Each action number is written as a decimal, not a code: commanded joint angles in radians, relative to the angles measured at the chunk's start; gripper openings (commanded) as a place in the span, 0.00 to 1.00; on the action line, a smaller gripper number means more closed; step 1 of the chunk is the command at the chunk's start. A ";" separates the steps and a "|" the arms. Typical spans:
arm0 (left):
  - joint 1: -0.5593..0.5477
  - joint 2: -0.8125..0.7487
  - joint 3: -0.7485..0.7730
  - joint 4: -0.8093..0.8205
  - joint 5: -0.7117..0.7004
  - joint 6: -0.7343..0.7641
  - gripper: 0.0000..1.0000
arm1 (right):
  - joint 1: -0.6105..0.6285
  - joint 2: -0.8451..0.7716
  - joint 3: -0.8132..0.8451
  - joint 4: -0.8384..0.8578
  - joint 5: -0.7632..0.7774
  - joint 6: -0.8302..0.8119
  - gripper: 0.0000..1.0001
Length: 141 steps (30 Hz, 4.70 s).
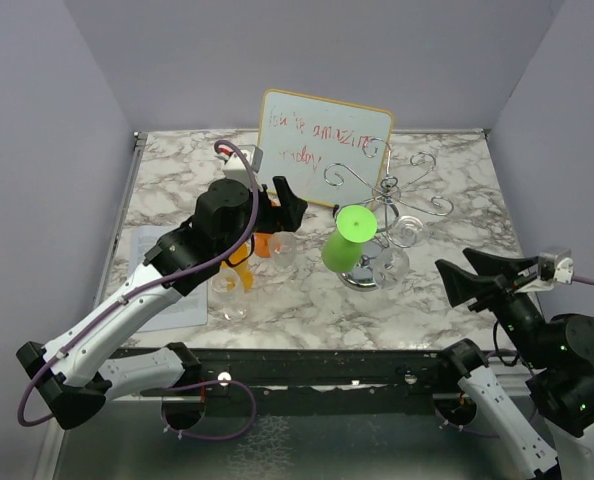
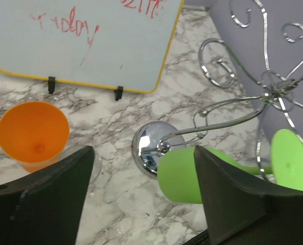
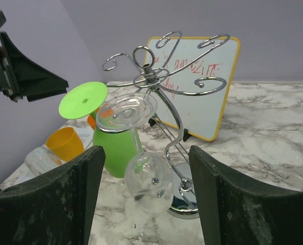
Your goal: Place the wine glass upside down on the wine glass rack
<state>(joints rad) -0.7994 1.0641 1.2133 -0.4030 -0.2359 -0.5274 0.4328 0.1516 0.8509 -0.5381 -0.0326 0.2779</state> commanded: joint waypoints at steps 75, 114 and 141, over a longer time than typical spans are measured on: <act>0.257 -0.113 0.133 0.450 -0.004 -0.030 0.00 | 0.242 1.090 0.640 0.581 -0.102 0.505 0.68; 0.257 -0.254 -0.079 0.712 0.148 -0.122 0.00 | 0.496 1.496 0.853 0.910 0.413 1.032 0.07; 0.258 -0.068 0.312 -0.089 -0.402 0.139 0.92 | 0.496 1.505 0.837 1.208 0.272 0.117 0.01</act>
<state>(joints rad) -0.5446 0.9508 1.4498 -0.3946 -0.5079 -0.4484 0.9226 1.6520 1.6638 0.5858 0.3168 0.5682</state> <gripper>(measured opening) 0.896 0.085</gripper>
